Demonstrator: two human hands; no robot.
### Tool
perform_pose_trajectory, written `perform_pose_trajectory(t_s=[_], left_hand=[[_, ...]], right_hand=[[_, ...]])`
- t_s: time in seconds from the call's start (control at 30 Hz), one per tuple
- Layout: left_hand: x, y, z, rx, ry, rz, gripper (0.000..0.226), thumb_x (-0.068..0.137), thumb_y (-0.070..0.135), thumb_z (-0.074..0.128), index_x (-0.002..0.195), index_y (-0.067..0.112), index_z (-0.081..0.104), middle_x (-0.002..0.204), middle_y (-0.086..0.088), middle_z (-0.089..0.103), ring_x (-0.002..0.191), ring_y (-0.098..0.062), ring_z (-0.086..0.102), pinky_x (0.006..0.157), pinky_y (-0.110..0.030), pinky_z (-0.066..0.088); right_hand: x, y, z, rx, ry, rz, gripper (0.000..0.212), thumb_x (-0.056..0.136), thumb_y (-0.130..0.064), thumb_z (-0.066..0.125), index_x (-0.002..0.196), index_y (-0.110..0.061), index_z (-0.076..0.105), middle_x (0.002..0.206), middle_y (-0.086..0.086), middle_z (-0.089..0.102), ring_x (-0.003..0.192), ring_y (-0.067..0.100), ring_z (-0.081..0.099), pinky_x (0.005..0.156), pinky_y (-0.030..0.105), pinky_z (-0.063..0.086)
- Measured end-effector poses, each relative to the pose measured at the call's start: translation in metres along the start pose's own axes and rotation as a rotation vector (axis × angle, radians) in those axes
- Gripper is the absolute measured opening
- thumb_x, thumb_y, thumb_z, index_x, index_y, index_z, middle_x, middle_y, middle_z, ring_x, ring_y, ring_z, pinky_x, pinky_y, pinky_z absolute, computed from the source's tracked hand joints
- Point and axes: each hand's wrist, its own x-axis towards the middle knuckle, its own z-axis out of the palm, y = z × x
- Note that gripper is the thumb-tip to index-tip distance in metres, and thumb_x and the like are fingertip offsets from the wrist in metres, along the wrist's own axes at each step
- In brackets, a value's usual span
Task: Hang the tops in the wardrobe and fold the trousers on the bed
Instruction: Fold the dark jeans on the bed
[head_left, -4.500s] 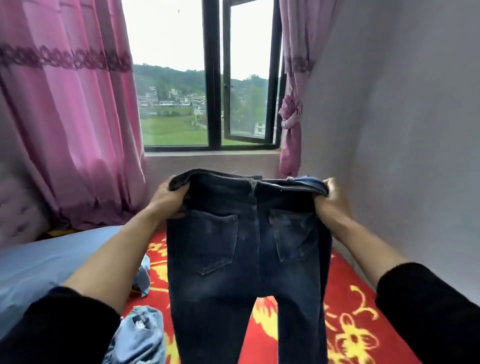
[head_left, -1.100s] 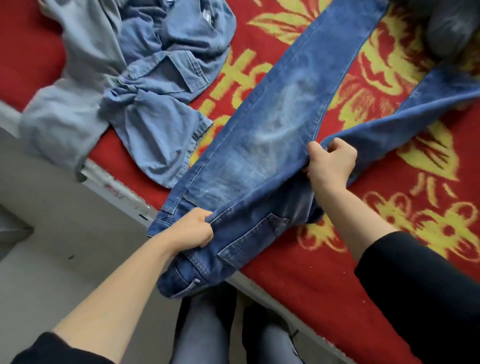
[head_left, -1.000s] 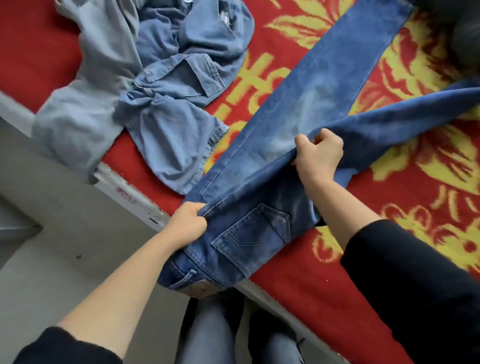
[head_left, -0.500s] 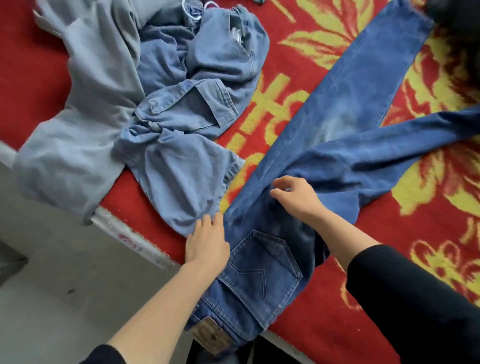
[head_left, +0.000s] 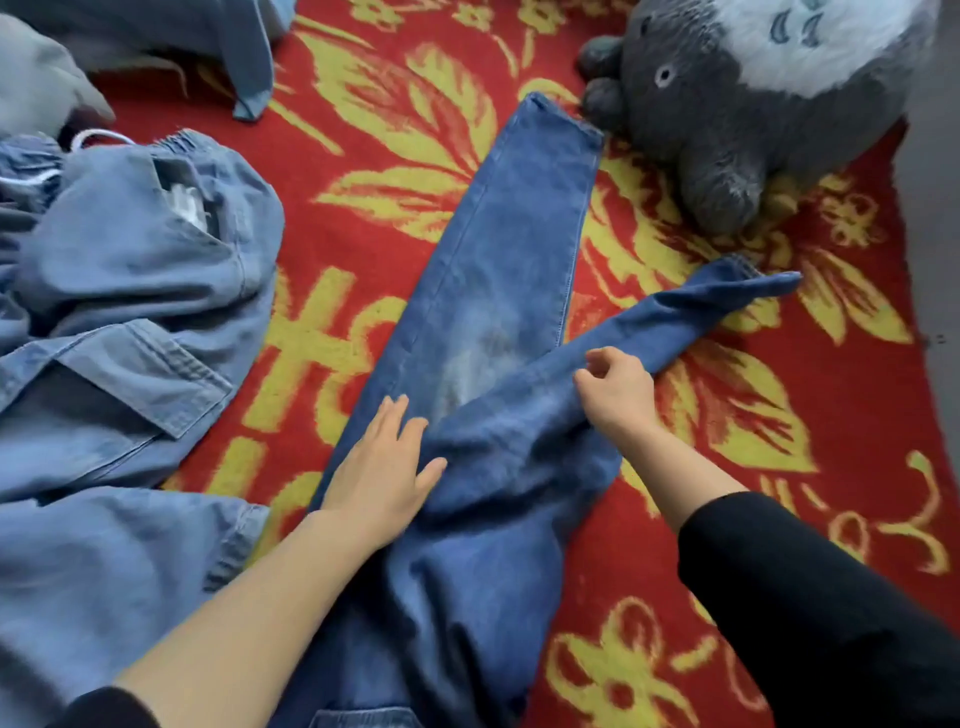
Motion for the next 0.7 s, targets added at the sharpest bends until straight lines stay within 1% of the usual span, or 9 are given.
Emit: perform_pose_trajectory(t_s=[0.07, 0.1, 0.17, 0.3, 0.37, 0.4, 0.57, 0.63, 0.7], left_hand=[[0.022, 0.002, 0.003, -0.037, 0.006, 0.056, 0.046, 0.096, 0.046, 0.042, 0.13, 0.015, 0.042, 0.159, -0.006, 0.01, 0.148, -0.018, -0.002, 0.116, -0.031, 0.014], [0.031, 0.003, 0.003, -0.049, 0.013, 0.074, 0.044, 0.095, 0.048, 0.043, 0.124, 0.015, 0.046, 0.159, -0.006, 0.013, 0.148, -0.018, -0.001, 0.116, -0.032, 0.016], [0.044, 0.005, 0.003, -0.052, 0.022, 0.101, 0.041, 0.093, 0.05, 0.045, 0.114, 0.015, 0.05, 0.158, -0.006, 0.017, 0.148, -0.021, 0.001, 0.115, -0.034, 0.018], [0.059, 0.015, 0.003, -0.044, 0.088, 0.081, 0.039, 0.092, 0.05, 0.047, 0.097, 0.013, 0.056, 0.154, -0.007, 0.028, 0.147, -0.03, 0.01, 0.112, -0.038, 0.026], [0.065, 0.024, 0.004, -0.043, 0.111, 0.041, 0.039, 0.092, 0.051, 0.047, 0.091, 0.014, 0.058, 0.153, -0.008, 0.03, 0.145, -0.034, 0.013, 0.109, -0.042, 0.029], [0.067, 0.028, 0.004, -0.035, 0.101, 0.028, 0.039, 0.091, 0.053, 0.047, 0.088, 0.015, 0.057, 0.154, -0.009, 0.028, 0.145, -0.037, 0.012, 0.11, -0.044, 0.028], [0.077, 0.041, 0.005, 0.129, -0.027, -0.02, 0.044, 0.09, 0.061, 0.041, 0.095, 0.021, 0.06, 0.158, -0.014, 0.01, 0.142, -0.045, 0.001, 0.116, -0.054, 0.015], [0.078, 0.042, 0.005, 0.146, -0.037, -0.029, 0.043, 0.09, 0.06, 0.041, 0.096, 0.022, 0.061, 0.158, -0.014, 0.008, 0.142, -0.046, 0.0, 0.115, -0.054, 0.014], [0.078, 0.044, 0.003, 0.104, -0.042, -0.041, 0.038, 0.091, 0.057, 0.043, 0.09, 0.023, 0.061, 0.158, -0.014, 0.009, 0.142, -0.045, 0.0, 0.115, -0.054, 0.014]], right_hand=[[0.028, 0.008, 0.002, -0.007, 0.007, 0.026, 0.014, 0.089, -0.013, 0.051, 0.092, -0.016, 0.064, 0.105, 0.015, 0.06, 0.1, 0.031, 0.053, 0.085, 0.031, 0.036], [0.04, 0.011, 0.003, -0.021, 0.014, 0.05, 0.019, 0.089, -0.015, 0.05, 0.072, -0.024, 0.051, 0.094, 0.013, 0.05, 0.089, 0.029, 0.045, 0.075, 0.03, 0.031], [0.065, 0.017, 0.005, -0.008, 0.044, 0.114, 0.033, 0.09, -0.018, 0.048, 0.063, -0.022, 0.029, 0.089, 0.012, 0.043, 0.087, 0.032, 0.043, 0.07, 0.029, 0.024], [0.11, 0.023, 0.007, 0.099, 0.202, 0.255, 0.026, 0.09, -0.034, 0.053, 0.075, -0.013, 0.047, 0.101, 0.016, 0.056, 0.113, 0.034, 0.054, 0.081, 0.033, 0.036], [0.13, 0.024, 0.007, 0.182, 0.271, 0.357, 0.04, 0.088, -0.039, 0.057, 0.111, -0.006, 0.054, 0.127, 0.018, 0.053, 0.123, 0.033, 0.049, 0.095, 0.036, 0.038], [0.139, 0.025, 0.007, 0.216, 0.298, 0.416, 0.053, 0.087, -0.039, 0.058, 0.126, -0.004, 0.045, 0.136, 0.017, 0.048, 0.126, 0.032, 0.047, 0.099, 0.037, 0.038], [0.169, 0.027, -0.011, 0.424, 0.416, 0.565, 0.061, 0.082, -0.038, 0.065, 0.125, -0.009, 0.032, 0.126, 0.017, 0.055, 0.104, 0.038, 0.061, 0.087, 0.05, 0.053], [0.174, 0.032, -0.02, 0.498, 0.415, 0.599, 0.056, 0.086, -0.035, 0.06, 0.129, -0.01, 0.034, 0.119, 0.013, 0.055, 0.093, 0.034, 0.063, 0.079, 0.048, 0.057], [0.179, 0.04, -0.03, 0.53, 0.423, 0.602, 0.049, 0.09, -0.033, 0.055, 0.132, -0.012, 0.043, 0.123, 0.008, 0.058, 0.097, 0.031, 0.064, 0.084, 0.045, 0.055]])
